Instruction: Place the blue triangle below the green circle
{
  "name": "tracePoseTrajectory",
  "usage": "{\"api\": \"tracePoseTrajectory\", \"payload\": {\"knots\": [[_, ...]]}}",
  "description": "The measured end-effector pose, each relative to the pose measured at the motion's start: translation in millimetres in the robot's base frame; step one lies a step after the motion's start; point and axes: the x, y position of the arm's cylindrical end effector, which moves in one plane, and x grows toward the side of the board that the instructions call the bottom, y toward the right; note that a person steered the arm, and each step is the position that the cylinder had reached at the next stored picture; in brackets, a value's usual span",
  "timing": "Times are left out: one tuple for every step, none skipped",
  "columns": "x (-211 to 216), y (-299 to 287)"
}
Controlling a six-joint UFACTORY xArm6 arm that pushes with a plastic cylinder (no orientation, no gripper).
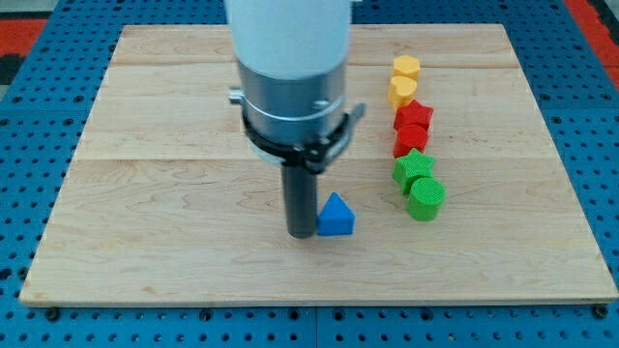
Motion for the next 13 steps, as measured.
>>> {"api": "tracePoseTrajectory", "payload": {"knots": [[15.0, 4.2], [-14.9, -23.9], [-22.0, -8.4], [-21.6, 0.1], [-2.1, 14.8], [8.4, 36.5], [2.8, -3.5], [-29.1, -4.8], [-29.4, 21.9], [-17.2, 49.3], [-6.5, 59.4], [-3.9, 59.9], [30.2, 32.8]]}}
